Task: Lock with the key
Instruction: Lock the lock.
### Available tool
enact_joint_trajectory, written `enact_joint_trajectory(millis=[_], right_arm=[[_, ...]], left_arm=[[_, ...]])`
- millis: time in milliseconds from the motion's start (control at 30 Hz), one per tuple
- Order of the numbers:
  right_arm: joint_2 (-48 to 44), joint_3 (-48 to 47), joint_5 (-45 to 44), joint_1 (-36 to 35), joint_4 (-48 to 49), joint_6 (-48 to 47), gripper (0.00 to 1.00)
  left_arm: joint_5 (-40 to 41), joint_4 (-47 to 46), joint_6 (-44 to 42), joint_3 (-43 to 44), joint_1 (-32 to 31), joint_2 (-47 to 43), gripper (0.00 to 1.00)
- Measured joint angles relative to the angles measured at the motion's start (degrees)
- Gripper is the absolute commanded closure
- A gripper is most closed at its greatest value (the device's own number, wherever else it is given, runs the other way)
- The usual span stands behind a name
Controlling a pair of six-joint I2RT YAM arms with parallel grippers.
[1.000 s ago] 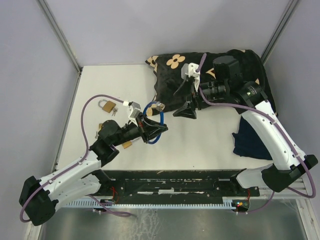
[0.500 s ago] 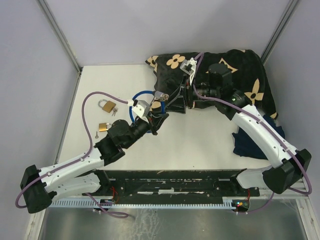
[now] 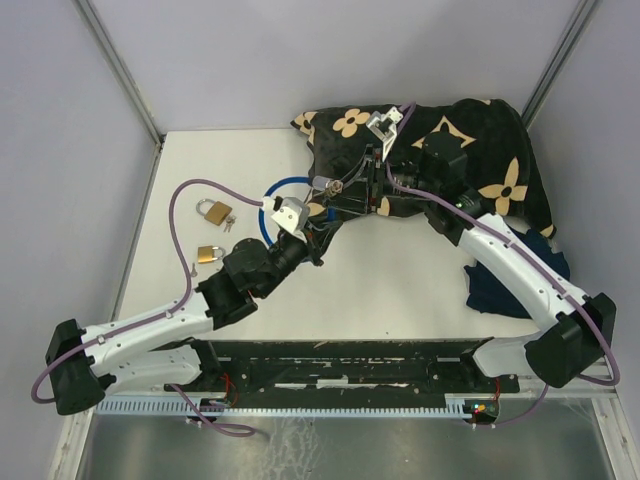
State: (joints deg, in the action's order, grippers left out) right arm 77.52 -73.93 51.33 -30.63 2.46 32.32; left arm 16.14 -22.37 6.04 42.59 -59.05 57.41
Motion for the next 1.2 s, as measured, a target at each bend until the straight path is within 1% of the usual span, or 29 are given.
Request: enact_joint_trajectory(millis=[200,300,567,633,733,767,800,867,900,967,1000,1067,1200], right_arm=[[-0.4,1.4,0.4,0.0,2.5,0.9,0.49],[-0.9,1.8,0.7,0.0,3.7,1.0,0.53],[-1.0,3.3,1.5,0.0,10.1,4.1,0.76],[-1.0,3.4,1.6,0.0,10.6,4.3,0.85],[-1.0,3.5,1.8,0.3,11.6,4.3,0.94],[-1.0,3.5,1.9,0.4,11.9,4.3,0.97],[-1.0,3.6,1.9,0.4,12.2,4.2,0.98],[-1.0,3.7,2.3,0.4,12.5,4.3,0.98],[-1.0,3.9,2.6,0.5,13.3,4.5,0.98],[-1.0,4.2,3.2,0.5,14.5,5.4,0.98],[-1.0,4.3,3.8,0.4,15.3,6.2,0.98],[-1.0,4.8,4.8,0.4,17.5,8.2,0.98],[-1.0,6.2,6.5,0.4,23.6,12.1,0.98]], left_arm=[[2.4,0.3,0.0,1.9,-0.5,0.2,0.97],[3.2,0.4,0.0,3.1,-0.6,0.4,0.97],[3.3,1.0,0.0,3.8,-1.5,1.6,0.97],[3.3,1.0,0.0,3.9,-1.7,1.7,0.97],[3.3,1.1,0.0,4.4,-1.9,1.7,0.96],[3.3,1.1,0.0,4.5,-1.9,1.7,0.94],[3.3,1.1,0.0,4.5,-1.9,1.7,0.90],[3.2,1.1,0.0,4.5,-1.9,1.7,0.66],[3.2,1.0,0.1,4.5,-1.9,1.7,0.58],[2.8,-0.2,0.2,4.3,-1.9,1.6,0.44],[2.7,-0.9,0.4,3.9,-1.9,1.3,0.40],[1.7,-4.0,1.2,1.9,-1.9,0.0,0.35],[0.0,-7.7,3.4,-1.0,-1.9,-2.2,0.33]])
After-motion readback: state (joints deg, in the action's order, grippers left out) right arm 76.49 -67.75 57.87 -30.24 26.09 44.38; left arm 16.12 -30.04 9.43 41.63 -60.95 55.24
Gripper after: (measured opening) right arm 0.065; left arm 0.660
